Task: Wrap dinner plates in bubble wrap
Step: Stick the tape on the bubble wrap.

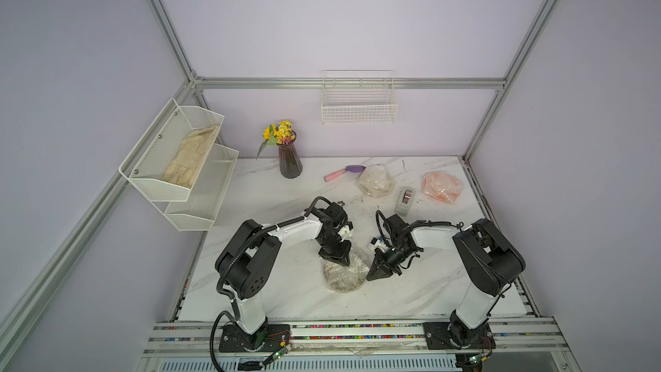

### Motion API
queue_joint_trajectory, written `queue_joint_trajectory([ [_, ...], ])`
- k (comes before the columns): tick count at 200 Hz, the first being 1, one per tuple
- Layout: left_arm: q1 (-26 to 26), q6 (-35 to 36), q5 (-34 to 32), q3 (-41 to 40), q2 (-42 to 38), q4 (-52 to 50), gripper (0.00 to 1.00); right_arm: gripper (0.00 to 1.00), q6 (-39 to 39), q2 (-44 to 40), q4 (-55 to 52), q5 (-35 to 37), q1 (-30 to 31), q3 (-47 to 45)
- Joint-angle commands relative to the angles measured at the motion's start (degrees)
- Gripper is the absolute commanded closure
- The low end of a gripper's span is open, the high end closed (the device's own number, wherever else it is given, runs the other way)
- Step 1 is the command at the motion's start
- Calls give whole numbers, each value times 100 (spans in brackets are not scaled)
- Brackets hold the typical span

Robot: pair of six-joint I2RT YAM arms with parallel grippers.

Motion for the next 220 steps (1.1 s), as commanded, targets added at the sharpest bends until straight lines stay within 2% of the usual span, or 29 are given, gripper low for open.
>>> queue_joint_trajectory([
  [1,-53,-101,312,537,-326,-121,81,100,54,4,5,55,17,-20],
  [62,-374,-120,901,765,-384,-23,79,100,115,-7,80,55,16,-1],
  [99,-490,-118,1157,672,-2,268,80,100,97,-29,37,62,16,-12],
  [109,-485,-199,931,643,130,305,80,100,97,-42,25,64,16,-20],
  [133,-476,-387,-548,803,603,-190,84,100,63,-115,-74,148,16,-28],
  [151,-483,-336,-481,794,922,-317,83,100,37,-209,-240,319,20,-46],
  [163,-484,-336,-424,721,994,-307,84,88,-38,-331,-520,554,17,4],
  [181,-484,-314,-487,587,996,-304,84,75,-125,-642,-1280,1414,18,180],
  [201,-486,-321,-469,502,1019,-303,84,71,120,-1092,-1970,2560,16,365],
  [220,-486,-335,-438,462,1063,-285,84,67,717,-1650,-1945,2883,69,375],
])
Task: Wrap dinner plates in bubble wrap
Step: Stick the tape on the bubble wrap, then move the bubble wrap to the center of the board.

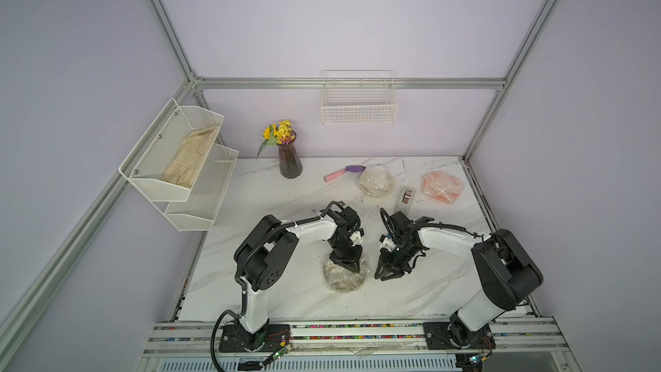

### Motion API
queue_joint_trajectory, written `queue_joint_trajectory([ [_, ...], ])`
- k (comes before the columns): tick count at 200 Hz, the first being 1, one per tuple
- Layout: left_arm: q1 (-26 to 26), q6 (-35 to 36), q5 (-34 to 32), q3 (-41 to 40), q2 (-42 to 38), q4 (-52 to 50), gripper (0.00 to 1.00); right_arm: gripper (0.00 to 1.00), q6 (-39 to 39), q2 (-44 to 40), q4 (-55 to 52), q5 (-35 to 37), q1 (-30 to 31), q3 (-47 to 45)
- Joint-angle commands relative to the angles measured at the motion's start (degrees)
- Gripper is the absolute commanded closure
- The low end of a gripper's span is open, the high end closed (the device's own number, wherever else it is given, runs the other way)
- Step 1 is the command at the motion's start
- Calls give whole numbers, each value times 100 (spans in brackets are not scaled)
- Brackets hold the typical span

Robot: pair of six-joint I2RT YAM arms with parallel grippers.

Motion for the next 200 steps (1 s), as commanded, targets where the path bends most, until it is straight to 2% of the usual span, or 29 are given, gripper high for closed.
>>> queue_joint_trajectory([
  [1,5,-39,-639,-121,244,-153,84,66,636,-682,-619,1059,73,144],
  [11,5,-54,-609,-124,273,-140,84,64,1159,-1010,-219,904,169,13],
  [31,5,-74,-558,-128,292,-98,85,56,2471,-1602,1229,703,630,-473],
  [59,4,-69,-394,-136,345,-95,85,52,3923,-1749,2411,1446,1238,-1068],
  [83,4,-75,-393,-197,339,-78,85,59,4875,-1720,3195,2081,1583,-1452],
  [106,2,-83,-373,-248,332,-52,85,61,5191,-1570,3500,2496,1759,-1648],
  [141,3,-83,-336,-290,327,-40,85,67,5594,-1077,4544,2593,1803,-1946],
  [164,5,-109,-294,-299,324,3,85,70,5673,-821,4751,2626,1890,-1969],
  [183,2,-140,-249,-317,326,49,86,75,5877,-740,5015,2709,1966,-2137],
  [200,5,-162,-215,-343,312,93,86,83,6040,-690,5246,2849,2055,-2263],
])
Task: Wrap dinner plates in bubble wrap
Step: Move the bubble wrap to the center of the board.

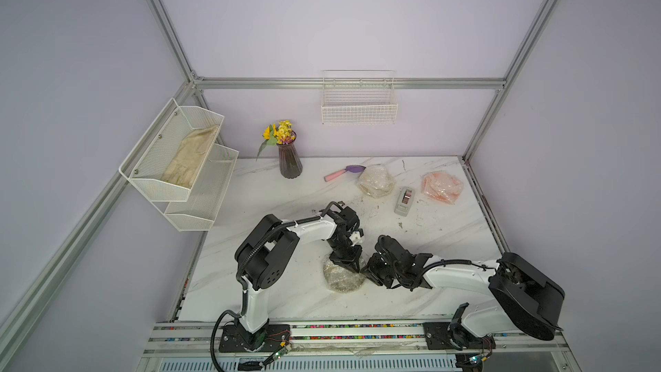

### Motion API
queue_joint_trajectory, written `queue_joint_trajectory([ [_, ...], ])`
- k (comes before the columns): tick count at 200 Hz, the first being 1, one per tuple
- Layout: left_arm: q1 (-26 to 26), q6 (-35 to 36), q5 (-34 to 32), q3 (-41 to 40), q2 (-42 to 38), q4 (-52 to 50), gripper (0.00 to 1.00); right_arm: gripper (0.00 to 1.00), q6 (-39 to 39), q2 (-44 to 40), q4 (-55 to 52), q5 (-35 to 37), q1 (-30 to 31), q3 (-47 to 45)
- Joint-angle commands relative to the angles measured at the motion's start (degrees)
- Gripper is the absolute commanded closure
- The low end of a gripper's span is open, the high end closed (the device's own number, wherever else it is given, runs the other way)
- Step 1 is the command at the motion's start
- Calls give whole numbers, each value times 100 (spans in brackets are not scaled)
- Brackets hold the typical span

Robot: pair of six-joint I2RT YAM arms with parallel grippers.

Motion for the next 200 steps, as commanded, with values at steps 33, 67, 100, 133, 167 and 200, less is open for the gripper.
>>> queue_joint_trajectory([
  [33,-12,-264,-409,-327,35,140,85,100,832,218,737,739,311,-198],
  [67,193,-470,-979,197,-1226,-148,56,100,541,205,604,1003,310,145],
  [100,729,-428,-1825,958,-2308,-803,28,100,-20,769,577,925,-88,937],
  [133,1177,-434,-2593,716,-3265,-907,4,100,-587,2025,644,530,-648,2299],
  [167,1473,-520,-2944,79,-3864,-793,0,100,-904,3445,398,290,-1087,3930],
  [200,1607,-671,-3307,-430,-4186,-792,0,100,-1008,4506,69,89,-1294,5266],
])
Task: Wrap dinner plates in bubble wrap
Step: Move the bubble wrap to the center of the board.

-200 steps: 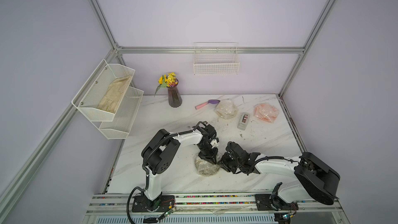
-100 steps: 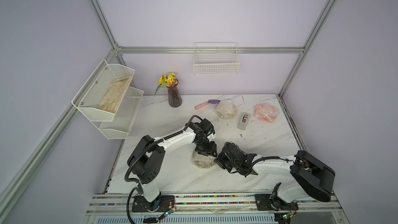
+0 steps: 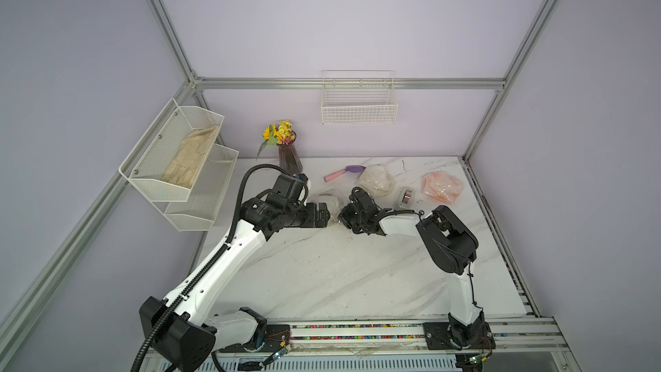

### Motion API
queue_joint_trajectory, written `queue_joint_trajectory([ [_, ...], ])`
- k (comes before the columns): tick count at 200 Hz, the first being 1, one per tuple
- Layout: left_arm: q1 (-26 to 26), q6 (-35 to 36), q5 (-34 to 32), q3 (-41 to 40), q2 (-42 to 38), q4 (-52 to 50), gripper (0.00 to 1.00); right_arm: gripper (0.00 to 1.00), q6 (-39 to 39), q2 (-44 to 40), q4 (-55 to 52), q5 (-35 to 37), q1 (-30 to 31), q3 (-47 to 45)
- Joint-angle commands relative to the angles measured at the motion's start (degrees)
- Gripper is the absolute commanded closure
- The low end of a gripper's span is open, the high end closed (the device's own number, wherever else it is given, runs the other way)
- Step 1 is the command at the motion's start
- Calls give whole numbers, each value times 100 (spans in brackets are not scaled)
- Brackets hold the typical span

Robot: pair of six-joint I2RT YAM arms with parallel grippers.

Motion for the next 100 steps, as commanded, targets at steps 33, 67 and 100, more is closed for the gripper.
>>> queue_joint_trajectory([
  [33,318,-121,-908,-867,-257,-71,0,58,-584,179,-991,78,-219,979],
  [67,704,105,-1563,-1247,-180,330,0,32,-1525,-960,-2080,494,-432,737],
  [100,1164,319,-2606,-1561,78,1196,0,3,-2988,-2283,-2995,1109,-912,70],
])
